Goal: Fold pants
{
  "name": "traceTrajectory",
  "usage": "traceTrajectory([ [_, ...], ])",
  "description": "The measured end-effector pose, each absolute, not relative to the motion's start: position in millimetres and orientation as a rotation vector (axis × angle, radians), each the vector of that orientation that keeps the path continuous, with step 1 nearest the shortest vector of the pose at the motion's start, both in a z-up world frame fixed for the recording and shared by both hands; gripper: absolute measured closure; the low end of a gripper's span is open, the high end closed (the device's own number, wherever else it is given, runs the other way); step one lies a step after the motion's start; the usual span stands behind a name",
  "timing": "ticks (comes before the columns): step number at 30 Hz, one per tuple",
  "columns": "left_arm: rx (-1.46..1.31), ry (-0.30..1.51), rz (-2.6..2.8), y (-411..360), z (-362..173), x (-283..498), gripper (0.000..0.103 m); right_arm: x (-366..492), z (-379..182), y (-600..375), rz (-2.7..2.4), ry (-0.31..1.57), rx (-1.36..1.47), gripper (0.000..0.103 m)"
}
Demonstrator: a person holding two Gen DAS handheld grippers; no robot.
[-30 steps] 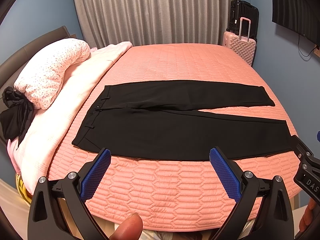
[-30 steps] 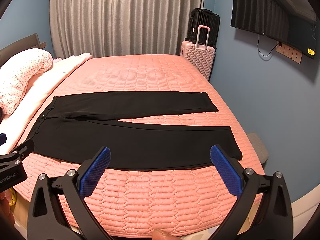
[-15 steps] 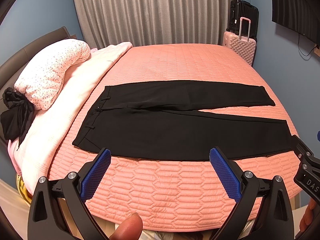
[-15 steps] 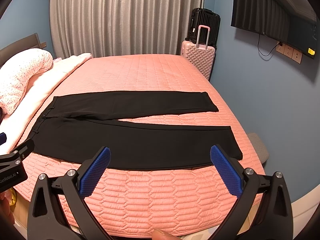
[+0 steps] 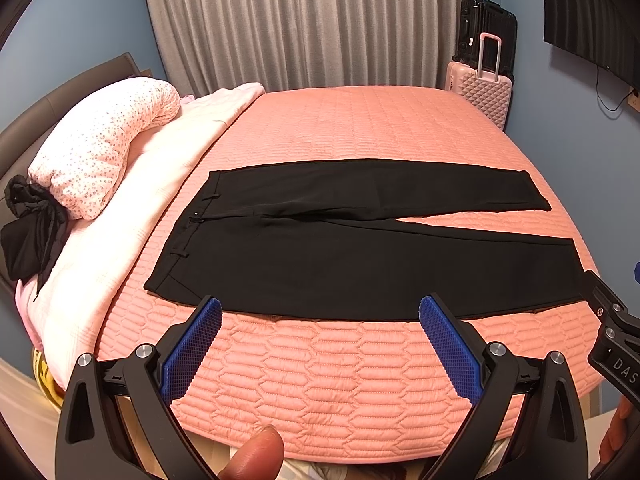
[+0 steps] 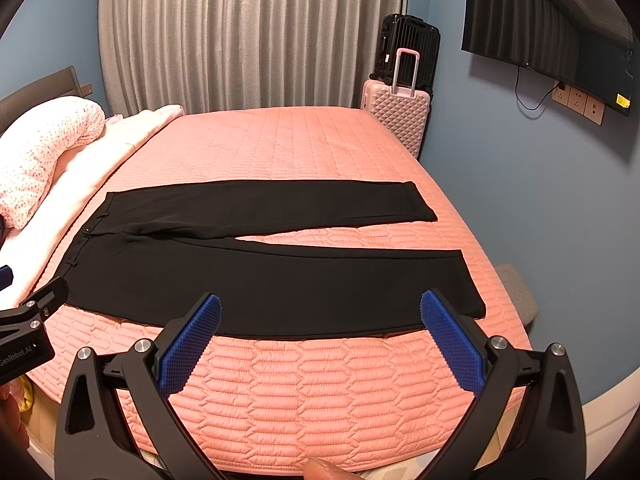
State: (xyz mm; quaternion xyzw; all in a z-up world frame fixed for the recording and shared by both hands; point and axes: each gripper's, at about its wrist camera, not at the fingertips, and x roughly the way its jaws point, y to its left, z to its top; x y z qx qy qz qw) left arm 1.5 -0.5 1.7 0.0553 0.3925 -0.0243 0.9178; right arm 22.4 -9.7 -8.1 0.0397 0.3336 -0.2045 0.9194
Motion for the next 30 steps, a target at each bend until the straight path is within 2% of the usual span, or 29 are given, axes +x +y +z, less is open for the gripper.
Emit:
traceTrajectory([
  [11, 0.101, 0.823, -0.069, 0.9, -20.4, 26.1, 0.005, 49.8, -25.4, -65.4, -0.368, 0.678, 0.086, 0.005],
  [15, 0.065, 0.796, -0.036, 2.9, -33.2, 59.1, 0.005, 97.0, -43.4, -142.3, -0.366, 0.644, 0.066, 0.005],
  [24, 0.127, 0.736, 0.04, -20.3, -72.9, 152.5, 0.005, 239.5, -121.6, -364.5, -0.376, 0.721, 0.088, 0.005],
  [30, 0.145, 0.75, 0.023, -47.0, -107.9, 202.0, 0.005, 316.7, -166.7, -427.7, -0.307, 0.803, 0.032, 0.005],
])
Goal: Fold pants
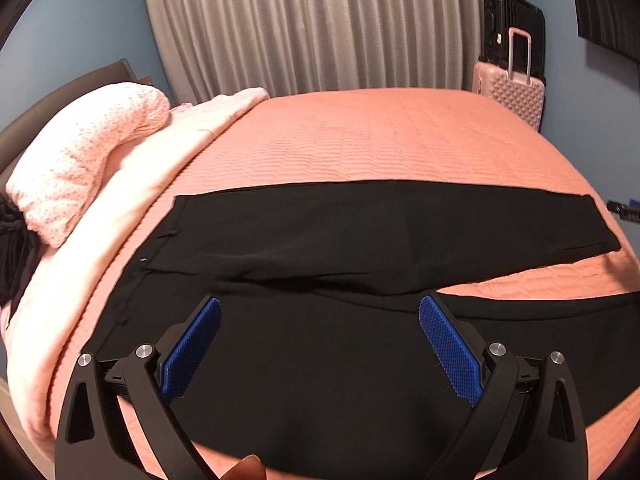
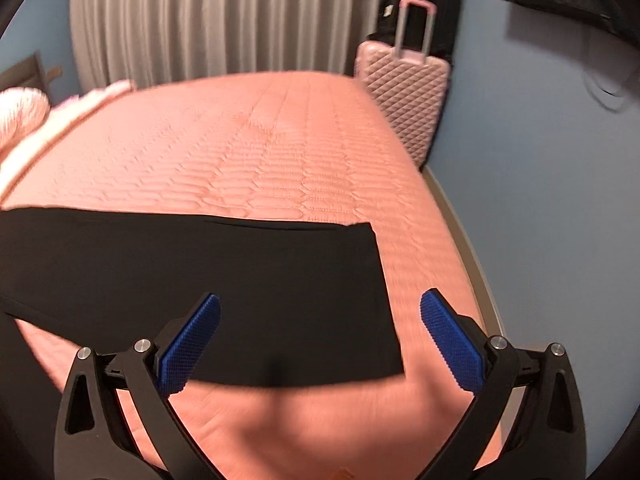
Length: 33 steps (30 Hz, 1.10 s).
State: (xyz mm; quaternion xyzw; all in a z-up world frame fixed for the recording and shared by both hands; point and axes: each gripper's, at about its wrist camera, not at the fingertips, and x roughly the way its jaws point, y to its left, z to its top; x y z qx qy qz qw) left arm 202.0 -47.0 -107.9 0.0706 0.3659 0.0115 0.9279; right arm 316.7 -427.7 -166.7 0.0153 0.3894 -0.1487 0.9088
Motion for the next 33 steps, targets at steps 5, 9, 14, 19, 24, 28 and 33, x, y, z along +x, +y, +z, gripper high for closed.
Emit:
traceTrajectory([
  [5, 0.16, 0.752, 0.006, -64.2, -130.7, 223.9, 0.005, 366.1, -198.5, -468.6, -0.251, 0.862, 0.041, 0.005],
  [9, 0.139, 0.763, -0.018, -71.8, -143.9, 238.2, 0.005, 394.8, -218.8, -502.7, -0.234, 0.962, 0.099, 0.005],
  [14, 0.143, 0.77, -0.026, -70.1, -157.8, 253.0, 0.005, 394.8, -238.9, -514.6, -0.211, 1.014, 0.17, 0.005],
  [19, 0.102, 0.835, -0.016, -50.7, -172.2, 263.4, 0.007, 381.0, -242.6, -516.5, -0.221, 0.956, 0.198, 0.005],
  [24, 0.12, 0.843, 0.033, -18.6, -176.3, 269.0, 0.007, 387.0, -235.3, -503.9, -0.245, 0.946, 0.15, 0.005],
  [28, 0.074, 0.864, 0.073, 24.9, -175.6, 287.3, 0.007, 399.4, -233.4, -479.0, -0.17, 0.947, 0.04, 0.026],
  [33, 0.088, 0.844, 0.154, 107.2, -171.3, 349.9, 0.007, 403.4, -229.3, -477.5, -0.134, 0.948, 0.024, 0.049],
])
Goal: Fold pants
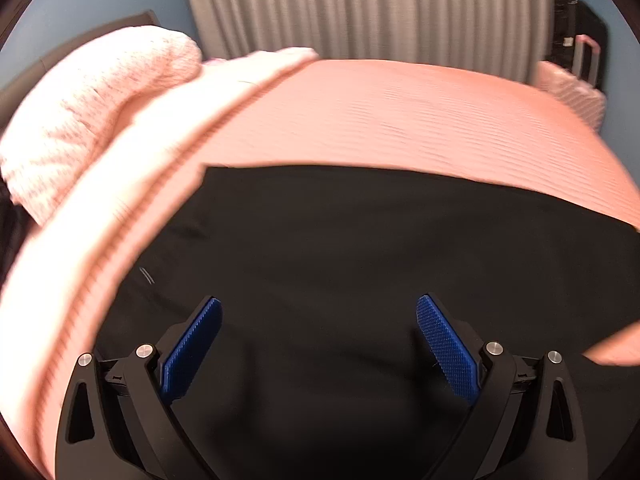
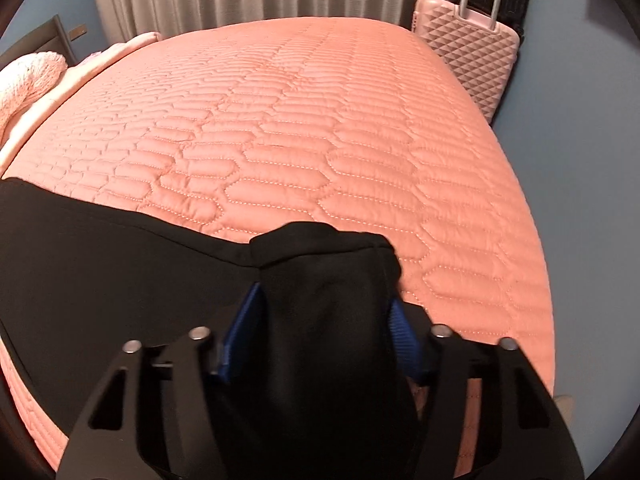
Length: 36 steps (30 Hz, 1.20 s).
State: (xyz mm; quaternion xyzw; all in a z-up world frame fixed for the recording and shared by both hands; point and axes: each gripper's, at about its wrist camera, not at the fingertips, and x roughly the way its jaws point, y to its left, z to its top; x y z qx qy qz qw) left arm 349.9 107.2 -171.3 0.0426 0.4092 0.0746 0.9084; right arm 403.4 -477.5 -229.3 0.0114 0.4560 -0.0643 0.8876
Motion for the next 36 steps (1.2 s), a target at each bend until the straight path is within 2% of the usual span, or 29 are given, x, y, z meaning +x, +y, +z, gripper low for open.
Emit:
traceTrajectory([
  [5, 0.066, 0.875, 0.231, 192.8, -172.0, 447.2, 0.011, 405.9, -230.5, -478.5, -0.145, 0.928, 0.051, 0.05],
  [7, 0.052, 0.912, 0.281, 227.9, -181.6, 487.7, 0.038, 405.3, -231.3, -476.9, -0.15, 0.918, 0.049, 0.05],
  [11, -0.082, 1.033, 0.284, 281.9, -209.4, 541.7, 0.041, 405.0, -231.4, -478.8, -0.149, 0.916, 0.056, 0.049],
  [15, -0.196, 1.014, 0.25, 298.2, -221.4, 551.4, 0.041, 404.9, -232.5, -476.9, -0.154, 0.915, 0.045, 0.048],
  [17, -0.139, 1.005, 0.215, 289.5, -221.5, 552.6, 0.059, 404.8, -232.3, -476.5, -0.158, 0.915, 0.044, 0.048],
  [22, 0.012, 0.983, 0.197, 259.6, -210.0, 538.7, 0.087, 402.7, -227.9, -472.9, -0.193, 0.914, 0.048, 0.048],
  [26, -0.053, 0.878, 0.108, 261.2, -171.4, 503.2, 0.089, 388.5, -210.4, -467.6, -0.203, 0.876, 0.044, 0.06],
  [27, -0.085, 0.844, 0.068, 261.8, -157.2, 487.7, 0.089, 380.2, -200.2, -467.7, -0.196, 0.849, 0.064, 0.07],
  [28, -0.098, 0.828, 0.046, 261.7, -146.3, 475.7, 0.089, 372.4, -190.8, -467.9, -0.18, 0.825, 0.083, 0.076],
  [31, -0.101, 0.804, -0.025, 260.2, -114.2, 430.4, 0.089, 343.2, -158.7, -466.3, -0.133, 0.766, 0.103, 0.084],
  [36, -0.071, 0.769, -0.136, 257.2, -74.3, 346.7, 0.089, 265.0, -98.0, -459.2, -0.059, 0.633, 0.113, 0.09],
])
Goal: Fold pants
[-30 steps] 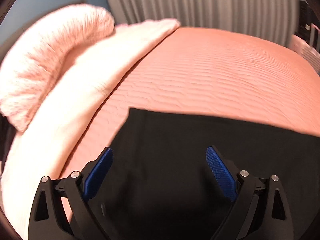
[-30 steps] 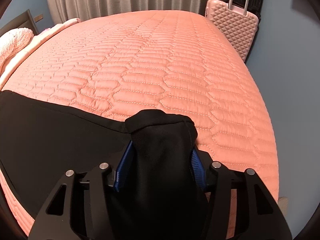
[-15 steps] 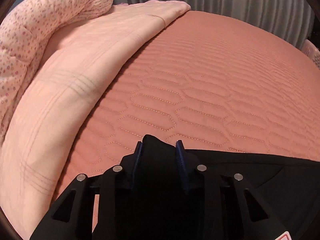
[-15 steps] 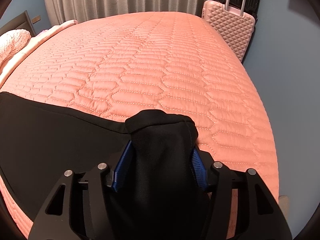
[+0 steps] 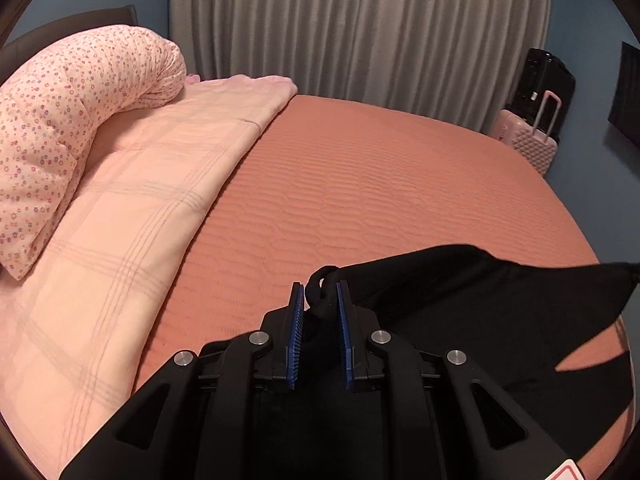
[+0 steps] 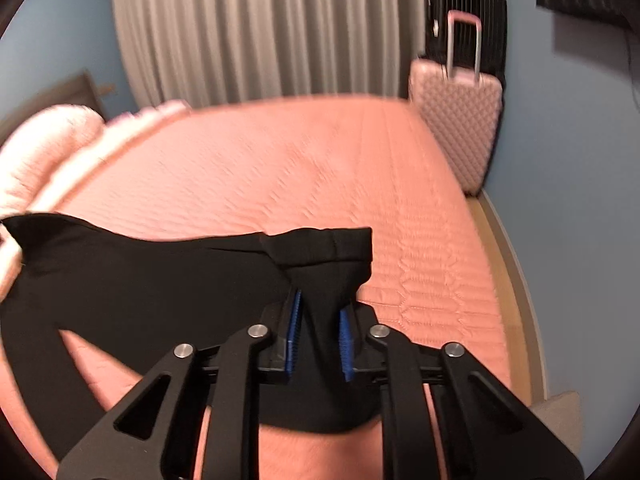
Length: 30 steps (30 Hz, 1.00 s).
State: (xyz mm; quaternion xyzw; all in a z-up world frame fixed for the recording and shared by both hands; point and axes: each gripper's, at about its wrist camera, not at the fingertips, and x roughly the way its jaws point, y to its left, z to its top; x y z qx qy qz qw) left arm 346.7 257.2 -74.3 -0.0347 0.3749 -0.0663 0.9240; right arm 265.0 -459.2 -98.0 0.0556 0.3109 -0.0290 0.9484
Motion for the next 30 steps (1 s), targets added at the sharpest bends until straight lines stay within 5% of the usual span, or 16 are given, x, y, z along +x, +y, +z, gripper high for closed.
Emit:
traceTrajectory([
  [2, -0.056, 0.773, -0.167, 256.0, -66.4, 308.3, 0.089, 224.7, -78.0, -448.0, -0.021, 0.601, 0.106, 0.09],
  [5, -0.043, 0.786, -0.183, 265.9, -61.7, 244.6, 0.103, 169.3, -67.8, -429.7, 0.01, 0.611, 0.095, 0.09],
  [15, -0.055, 0.979, 0.033, 310.9, -132.5, 158.0, 0.103, 47.9, -107.0, -438.5, -0.185, 0.731, 0.196, 0.093],
  [24, -0.65, 0.969, -0.11, 258.3, -168.6, 198.3, 0.096, 92.4, -111.0, -364.8, -0.074, 0.763, 0.092, 0.093],
  [27, -0.901, 0.954, -0.142, 259.9, -183.9, 194.2, 0.073, 108.0, -115.7, -337.1, -0.022, 0.761, 0.072, 0.093],
  [30, -1.067, 0.919, -0.126, 253.8, -192.1, 182.9, 0.071, 122.2, -117.3, -316.2, 0.015, 0.753, 0.073, 0.093],
])
